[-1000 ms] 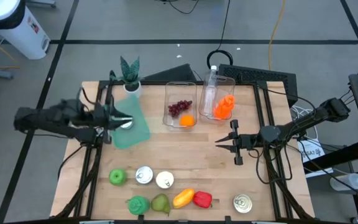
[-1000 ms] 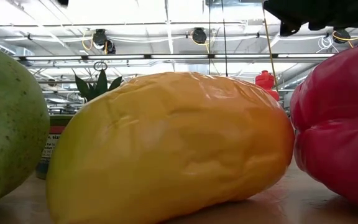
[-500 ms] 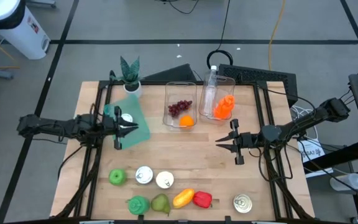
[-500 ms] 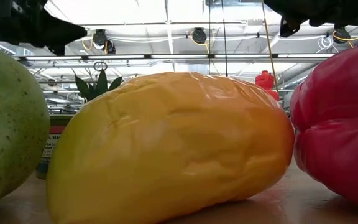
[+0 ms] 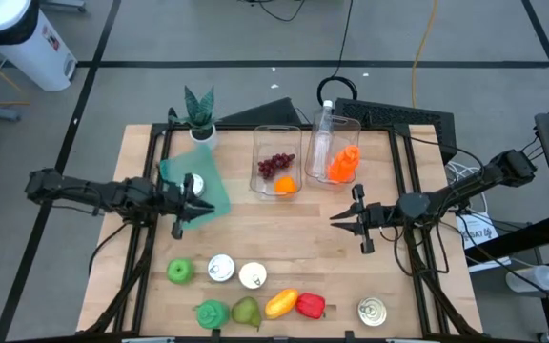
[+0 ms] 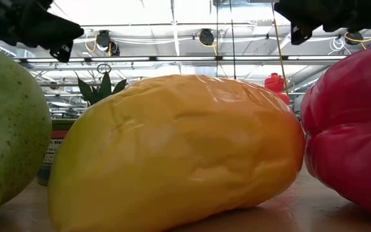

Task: Pick & Place Food Item
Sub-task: Adjust the green tuna can on the table

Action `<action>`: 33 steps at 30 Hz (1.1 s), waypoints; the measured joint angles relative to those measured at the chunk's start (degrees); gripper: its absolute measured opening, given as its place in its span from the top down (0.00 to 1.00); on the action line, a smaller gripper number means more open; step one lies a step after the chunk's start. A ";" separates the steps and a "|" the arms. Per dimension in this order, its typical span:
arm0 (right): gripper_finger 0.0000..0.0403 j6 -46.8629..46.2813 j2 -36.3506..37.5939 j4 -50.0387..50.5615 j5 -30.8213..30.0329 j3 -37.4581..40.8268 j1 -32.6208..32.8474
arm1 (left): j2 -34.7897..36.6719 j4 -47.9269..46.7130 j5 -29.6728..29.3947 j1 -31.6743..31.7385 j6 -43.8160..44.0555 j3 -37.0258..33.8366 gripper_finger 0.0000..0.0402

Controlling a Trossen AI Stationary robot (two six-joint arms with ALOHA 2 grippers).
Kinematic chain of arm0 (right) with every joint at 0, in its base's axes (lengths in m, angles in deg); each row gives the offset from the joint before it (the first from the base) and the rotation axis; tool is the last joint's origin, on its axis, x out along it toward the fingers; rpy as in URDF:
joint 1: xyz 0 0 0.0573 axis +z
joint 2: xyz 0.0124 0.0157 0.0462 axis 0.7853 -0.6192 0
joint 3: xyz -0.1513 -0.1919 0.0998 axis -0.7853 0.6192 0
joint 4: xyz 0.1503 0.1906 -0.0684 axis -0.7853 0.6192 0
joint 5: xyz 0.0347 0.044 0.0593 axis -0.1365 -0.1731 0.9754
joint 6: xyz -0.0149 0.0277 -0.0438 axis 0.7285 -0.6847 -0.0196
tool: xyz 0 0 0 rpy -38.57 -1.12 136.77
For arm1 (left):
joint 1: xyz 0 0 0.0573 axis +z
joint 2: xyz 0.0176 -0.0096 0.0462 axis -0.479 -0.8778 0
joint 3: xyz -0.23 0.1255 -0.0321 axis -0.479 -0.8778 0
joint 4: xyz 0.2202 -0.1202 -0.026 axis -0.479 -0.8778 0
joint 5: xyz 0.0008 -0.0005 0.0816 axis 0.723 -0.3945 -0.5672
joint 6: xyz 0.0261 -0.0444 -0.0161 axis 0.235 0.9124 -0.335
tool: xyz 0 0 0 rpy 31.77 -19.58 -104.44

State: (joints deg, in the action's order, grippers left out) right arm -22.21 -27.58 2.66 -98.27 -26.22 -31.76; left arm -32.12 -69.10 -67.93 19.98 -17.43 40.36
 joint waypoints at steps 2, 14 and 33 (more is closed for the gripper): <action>0.88 -0.01 0.00 0.20 0.00 0.00 0.00 | -2.95 -6.27 1.68 -1.47 2.88 2.54 0.87; 0.88 0.02 0.00 0.53 -0.04 0.00 0.00 | -27.33 -21.65 6.15 -12.36 14.91 14.41 0.87; 0.88 0.45 0.00 0.42 -0.07 0.00 0.00 | -45.24 -11.50 12.04 -15.12 16.14 14.87 0.87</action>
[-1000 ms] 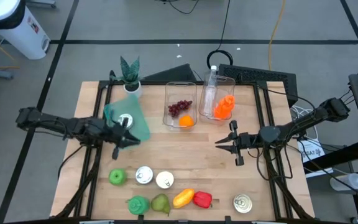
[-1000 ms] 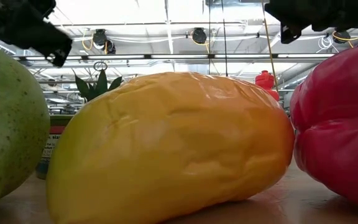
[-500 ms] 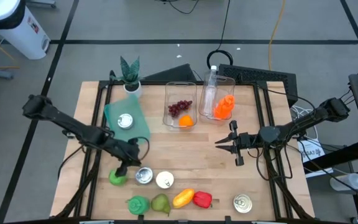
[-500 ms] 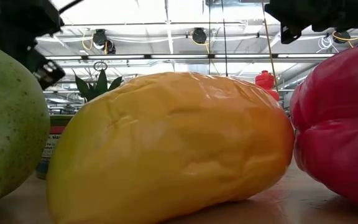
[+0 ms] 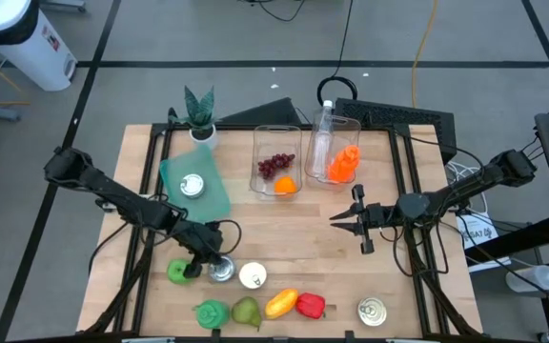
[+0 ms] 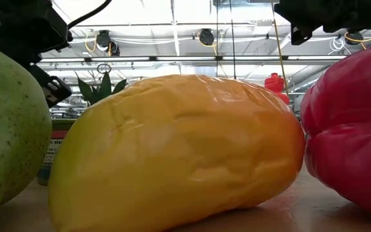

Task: Pick & Place Food Item
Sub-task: Adjust the green tuna can on the table, then put the left blue and pink tuna can into the blue bin

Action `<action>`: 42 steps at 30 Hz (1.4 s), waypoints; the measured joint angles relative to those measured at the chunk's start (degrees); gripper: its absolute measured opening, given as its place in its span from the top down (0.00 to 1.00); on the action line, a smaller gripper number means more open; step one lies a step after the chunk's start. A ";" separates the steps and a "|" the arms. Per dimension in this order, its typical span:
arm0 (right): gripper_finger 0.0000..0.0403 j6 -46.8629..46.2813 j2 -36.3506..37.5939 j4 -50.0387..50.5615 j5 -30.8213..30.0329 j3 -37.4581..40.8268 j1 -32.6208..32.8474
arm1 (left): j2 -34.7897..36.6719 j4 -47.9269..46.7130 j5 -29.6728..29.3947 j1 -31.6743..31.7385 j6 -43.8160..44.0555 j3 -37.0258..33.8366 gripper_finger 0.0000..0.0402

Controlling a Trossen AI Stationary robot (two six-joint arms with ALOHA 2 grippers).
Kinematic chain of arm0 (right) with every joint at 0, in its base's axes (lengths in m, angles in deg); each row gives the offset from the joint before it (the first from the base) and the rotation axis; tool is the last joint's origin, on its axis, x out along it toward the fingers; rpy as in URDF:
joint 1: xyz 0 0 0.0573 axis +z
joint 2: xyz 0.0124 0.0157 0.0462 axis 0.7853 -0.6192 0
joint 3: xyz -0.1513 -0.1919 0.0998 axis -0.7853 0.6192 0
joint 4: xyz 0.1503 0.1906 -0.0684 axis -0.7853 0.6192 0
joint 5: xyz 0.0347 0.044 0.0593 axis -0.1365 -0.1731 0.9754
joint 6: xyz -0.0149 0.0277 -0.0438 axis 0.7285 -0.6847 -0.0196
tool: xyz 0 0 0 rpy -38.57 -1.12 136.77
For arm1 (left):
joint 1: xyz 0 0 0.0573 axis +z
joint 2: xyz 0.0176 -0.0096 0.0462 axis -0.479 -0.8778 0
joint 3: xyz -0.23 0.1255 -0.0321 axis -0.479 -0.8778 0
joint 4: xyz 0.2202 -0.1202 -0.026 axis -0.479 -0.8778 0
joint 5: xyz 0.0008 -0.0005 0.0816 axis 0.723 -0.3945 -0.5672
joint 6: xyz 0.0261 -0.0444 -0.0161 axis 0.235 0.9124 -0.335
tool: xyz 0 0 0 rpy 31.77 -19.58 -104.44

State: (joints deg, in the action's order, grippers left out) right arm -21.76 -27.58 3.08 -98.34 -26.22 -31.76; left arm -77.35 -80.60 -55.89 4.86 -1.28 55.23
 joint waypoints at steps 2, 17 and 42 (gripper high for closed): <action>0.88 0.00 0.00 -0.02 0.00 0.00 -0.01 | -0.83 0.19 -0.32 -0.07 0.71 0.00 0.87; 0.88 2.69 0.02 -0.04 -0.02 0.00 0.00 | -6.89 1.54 -5.38 5.33 -1.83 0.17 0.87; 0.88 5.60 -3.05 0.17 -0.04 0.02 -0.02 | -6.48 12.65 -3.56 21.12 -9.95 -0.13 0.87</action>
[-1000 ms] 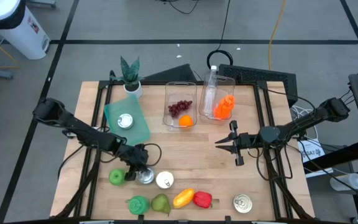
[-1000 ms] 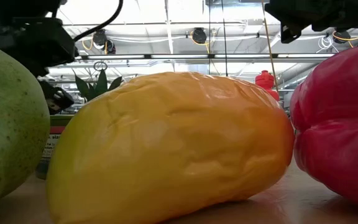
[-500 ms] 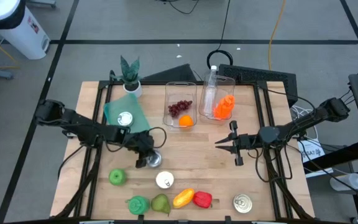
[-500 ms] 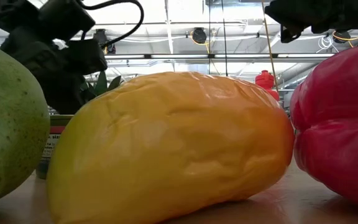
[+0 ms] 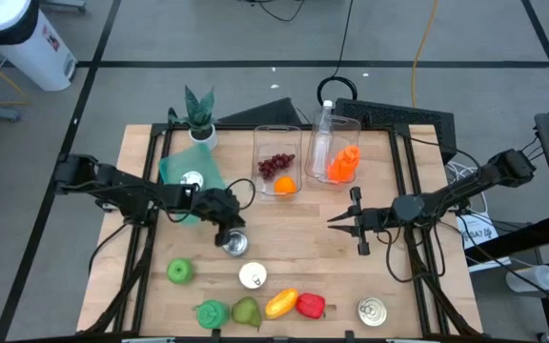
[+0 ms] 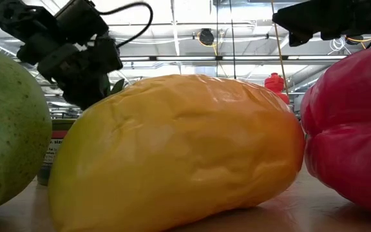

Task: Pick & Place Food Item
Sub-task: Put the left blue and pink tuna can into the blue bin

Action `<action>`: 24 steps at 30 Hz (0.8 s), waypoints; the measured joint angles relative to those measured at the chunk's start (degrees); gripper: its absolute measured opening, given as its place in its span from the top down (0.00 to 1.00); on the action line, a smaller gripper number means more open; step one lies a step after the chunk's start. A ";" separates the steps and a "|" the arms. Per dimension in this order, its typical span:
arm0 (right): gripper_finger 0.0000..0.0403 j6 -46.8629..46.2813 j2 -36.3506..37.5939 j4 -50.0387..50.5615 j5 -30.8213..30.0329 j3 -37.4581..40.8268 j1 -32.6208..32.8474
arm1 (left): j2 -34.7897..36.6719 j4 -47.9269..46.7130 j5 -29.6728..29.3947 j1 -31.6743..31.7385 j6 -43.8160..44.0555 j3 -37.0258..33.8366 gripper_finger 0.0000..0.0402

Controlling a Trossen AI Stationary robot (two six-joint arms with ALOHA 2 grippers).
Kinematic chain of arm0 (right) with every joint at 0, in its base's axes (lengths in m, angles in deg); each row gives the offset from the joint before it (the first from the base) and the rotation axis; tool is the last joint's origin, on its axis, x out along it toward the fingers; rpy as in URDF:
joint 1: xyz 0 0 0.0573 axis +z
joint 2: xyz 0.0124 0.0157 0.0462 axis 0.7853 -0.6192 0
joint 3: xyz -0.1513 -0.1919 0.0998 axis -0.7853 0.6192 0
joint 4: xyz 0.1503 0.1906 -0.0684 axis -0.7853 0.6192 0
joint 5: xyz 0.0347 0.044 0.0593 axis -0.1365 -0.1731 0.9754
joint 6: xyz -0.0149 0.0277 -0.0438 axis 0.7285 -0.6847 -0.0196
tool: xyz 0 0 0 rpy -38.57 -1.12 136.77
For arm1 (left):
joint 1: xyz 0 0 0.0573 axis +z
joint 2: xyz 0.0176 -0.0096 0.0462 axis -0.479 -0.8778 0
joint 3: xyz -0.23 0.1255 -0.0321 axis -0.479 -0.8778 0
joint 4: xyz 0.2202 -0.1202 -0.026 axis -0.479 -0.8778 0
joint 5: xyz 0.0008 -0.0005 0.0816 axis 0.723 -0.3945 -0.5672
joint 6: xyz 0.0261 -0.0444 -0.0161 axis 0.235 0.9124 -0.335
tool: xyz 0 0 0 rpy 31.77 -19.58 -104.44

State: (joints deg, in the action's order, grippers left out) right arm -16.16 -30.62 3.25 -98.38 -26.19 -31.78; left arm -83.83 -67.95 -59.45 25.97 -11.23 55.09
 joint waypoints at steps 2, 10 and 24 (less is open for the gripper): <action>0.88 0.00 -0.23 -0.52 0.00 0.00 0.00 | 0.65 0.61 2.36 -0.66 -1.14 0.47 0.87; 0.88 0.00 -0.23 -0.71 0.00 0.00 0.00 | 7.47 -7.07 3.99 -4.80 -9.10 7.07 0.87; 0.88 1.90 -6.17 -4.43 -4.88 0.00 -1.23 | 19.27 0.62 -17.03 -10.55 -14.25 0.38 0.87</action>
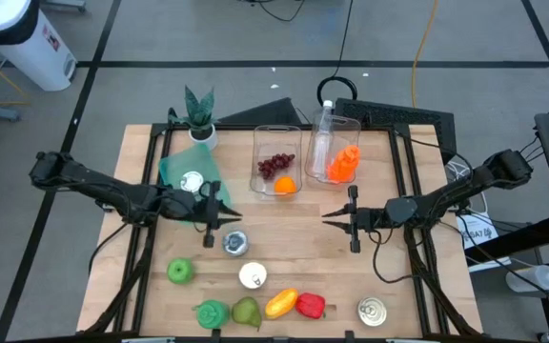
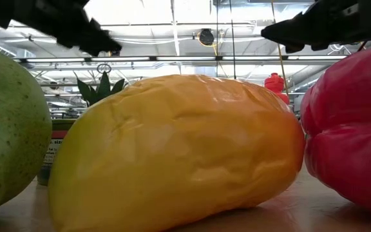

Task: Pick & Place Food Item
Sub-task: Put the left blue and pink tuna can into the blue bin

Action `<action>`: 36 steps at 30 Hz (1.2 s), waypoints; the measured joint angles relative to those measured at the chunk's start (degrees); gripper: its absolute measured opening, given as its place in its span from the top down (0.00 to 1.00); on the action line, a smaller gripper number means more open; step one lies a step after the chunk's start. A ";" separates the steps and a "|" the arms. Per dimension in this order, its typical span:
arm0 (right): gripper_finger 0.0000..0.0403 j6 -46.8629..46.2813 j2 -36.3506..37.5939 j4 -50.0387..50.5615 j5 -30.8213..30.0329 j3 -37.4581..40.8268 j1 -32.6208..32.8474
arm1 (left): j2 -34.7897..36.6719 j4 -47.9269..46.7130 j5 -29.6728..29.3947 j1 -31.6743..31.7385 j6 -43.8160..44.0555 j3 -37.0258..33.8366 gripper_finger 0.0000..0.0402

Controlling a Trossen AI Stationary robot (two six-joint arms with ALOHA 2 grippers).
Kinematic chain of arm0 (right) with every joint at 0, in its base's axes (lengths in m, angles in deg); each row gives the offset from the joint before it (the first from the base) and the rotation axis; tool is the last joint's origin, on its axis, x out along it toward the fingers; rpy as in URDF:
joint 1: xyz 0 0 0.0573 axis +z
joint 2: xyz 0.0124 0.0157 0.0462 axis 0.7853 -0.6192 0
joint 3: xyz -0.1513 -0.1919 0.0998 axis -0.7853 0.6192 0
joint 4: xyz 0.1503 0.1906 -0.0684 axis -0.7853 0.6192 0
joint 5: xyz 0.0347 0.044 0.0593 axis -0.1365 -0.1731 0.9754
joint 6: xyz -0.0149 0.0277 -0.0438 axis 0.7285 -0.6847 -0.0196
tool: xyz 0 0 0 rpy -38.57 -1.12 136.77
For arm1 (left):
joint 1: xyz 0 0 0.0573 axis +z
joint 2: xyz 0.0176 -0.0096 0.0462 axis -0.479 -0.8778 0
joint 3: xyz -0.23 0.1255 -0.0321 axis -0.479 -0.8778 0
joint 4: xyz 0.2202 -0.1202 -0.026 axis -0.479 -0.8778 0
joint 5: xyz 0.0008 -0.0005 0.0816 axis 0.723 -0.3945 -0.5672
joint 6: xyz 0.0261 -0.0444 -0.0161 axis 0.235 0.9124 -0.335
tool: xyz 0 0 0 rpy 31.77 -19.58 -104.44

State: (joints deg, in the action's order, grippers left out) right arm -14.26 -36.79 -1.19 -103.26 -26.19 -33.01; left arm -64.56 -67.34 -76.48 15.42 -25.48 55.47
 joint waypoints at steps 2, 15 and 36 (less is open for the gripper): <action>0.88 -0.26 -0.52 -0.97 0.33 0.00 -0.62 | 0.00 -0.10 -0.10 -0.60 -0.20 -0.66 0.87; 0.88 0.00 -2.48 -2.23 0.44 0.00 -0.76 | 2.21 14.25 2.04 -6.07 -7.65 -0.59 0.87; 0.88 -0.22 -2.43 -2.20 0.47 -0.01 -0.76 | 30.31 9.63 -25.61 -16.55 -6.92 -15.13 0.87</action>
State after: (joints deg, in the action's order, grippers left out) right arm -14.49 -39.23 -3.39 -102.80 -26.20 -33.77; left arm -34.25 -57.71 -102.09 -1.13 -32.39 40.34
